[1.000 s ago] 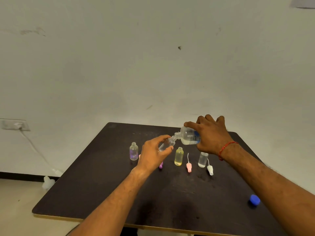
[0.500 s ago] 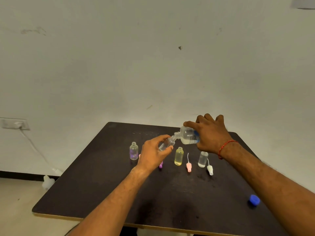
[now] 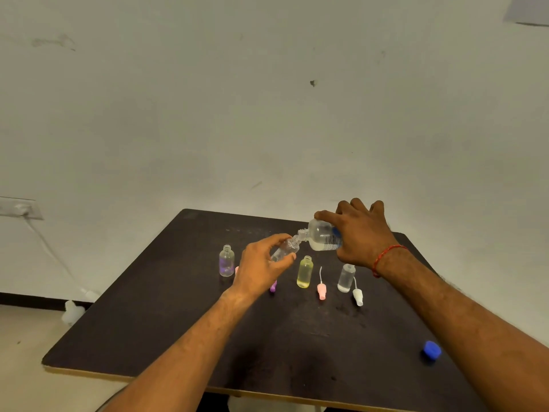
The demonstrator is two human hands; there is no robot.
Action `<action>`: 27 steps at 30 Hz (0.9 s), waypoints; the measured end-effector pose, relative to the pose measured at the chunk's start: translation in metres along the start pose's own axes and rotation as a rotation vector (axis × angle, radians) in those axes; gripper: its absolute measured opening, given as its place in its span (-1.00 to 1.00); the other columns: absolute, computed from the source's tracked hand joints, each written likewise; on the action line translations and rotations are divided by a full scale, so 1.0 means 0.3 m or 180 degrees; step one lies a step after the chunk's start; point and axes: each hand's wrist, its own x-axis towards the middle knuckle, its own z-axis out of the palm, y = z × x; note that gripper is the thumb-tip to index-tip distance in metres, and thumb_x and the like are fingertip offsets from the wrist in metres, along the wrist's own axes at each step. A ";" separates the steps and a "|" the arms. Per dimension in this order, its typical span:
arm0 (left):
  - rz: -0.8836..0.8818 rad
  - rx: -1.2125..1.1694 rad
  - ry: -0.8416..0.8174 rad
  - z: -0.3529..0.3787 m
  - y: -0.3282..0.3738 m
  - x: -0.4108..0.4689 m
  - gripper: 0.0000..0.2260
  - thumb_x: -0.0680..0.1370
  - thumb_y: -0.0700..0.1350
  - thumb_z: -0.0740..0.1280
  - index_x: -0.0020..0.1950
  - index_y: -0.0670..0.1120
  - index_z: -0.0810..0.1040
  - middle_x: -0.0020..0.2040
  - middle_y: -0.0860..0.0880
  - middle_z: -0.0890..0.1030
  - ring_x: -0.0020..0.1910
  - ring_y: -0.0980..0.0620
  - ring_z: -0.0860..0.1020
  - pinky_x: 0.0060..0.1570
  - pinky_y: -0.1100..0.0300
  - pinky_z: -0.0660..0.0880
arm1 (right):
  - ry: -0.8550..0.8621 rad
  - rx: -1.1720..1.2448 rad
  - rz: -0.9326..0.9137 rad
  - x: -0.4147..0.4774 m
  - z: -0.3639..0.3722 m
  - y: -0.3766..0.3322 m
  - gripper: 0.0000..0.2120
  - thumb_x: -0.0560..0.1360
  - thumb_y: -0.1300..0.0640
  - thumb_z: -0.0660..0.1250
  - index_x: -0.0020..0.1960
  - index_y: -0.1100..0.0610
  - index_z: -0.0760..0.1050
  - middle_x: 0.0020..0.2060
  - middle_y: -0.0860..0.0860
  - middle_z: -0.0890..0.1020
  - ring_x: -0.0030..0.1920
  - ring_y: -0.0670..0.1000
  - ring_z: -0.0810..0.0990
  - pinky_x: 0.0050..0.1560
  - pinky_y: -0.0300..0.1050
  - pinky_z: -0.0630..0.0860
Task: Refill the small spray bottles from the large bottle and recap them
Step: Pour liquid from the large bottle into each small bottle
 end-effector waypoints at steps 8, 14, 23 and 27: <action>-0.0025 -0.0012 -0.0026 0.001 0.003 0.007 -0.66 0.55 -0.03 0.49 0.32 0.03 0.63 0.13 0.12 0.69 0.10 0.14 0.65 0.14 0.03 0.64 | 0.0031 0.0000 -0.0014 -0.001 -0.005 0.006 -0.26 0.39 -0.07 0.43 0.47 -0.24 0.16 0.20 -0.01 0.45 0.26 0.05 0.36 0.22 0.15 0.24; 0.0000 0.0018 -0.0041 -0.002 0.004 0.005 -0.66 0.55 -0.02 0.47 0.32 0.05 0.62 0.13 0.15 0.68 -0.05 0.18 0.65 0.08 0.07 0.66 | 0.0057 -0.0023 -0.0032 0.000 -0.004 0.008 -0.28 0.38 -0.06 0.41 0.45 -0.24 0.17 0.16 -0.02 0.45 0.23 0.04 0.37 0.20 0.14 0.25; -0.0001 -0.0039 -0.0043 0.002 0.000 0.004 -0.71 0.54 -0.02 0.48 0.27 0.07 0.64 0.09 0.17 0.70 0.05 0.17 0.66 0.08 0.03 0.66 | 0.0060 -0.0052 -0.0044 0.002 0.006 0.009 -0.27 0.37 -0.07 0.42 0.45 -0.25 0.17 0.15 -0.03 0.45 0.22 0.04 0.37 0.18 0.15 0.27; -0.0002 -0.0042 -0.0078 0.004 0.000 0.006 -0.70 0.55 -0.03 0.48 0.28 0.08 0.63 0.09 0.20 0.68 0.10 0.19 0.65 0.11 0.04 0.65 | 0.0048 -0.0048 -0.0029 0.002 0.007 0.010 -0.27 0.37 -0.06 0.42 0.46 -0.25 0.16 0.15 -0.03 0.45 0.22 0.03 0.37 0.20 0.15 0.26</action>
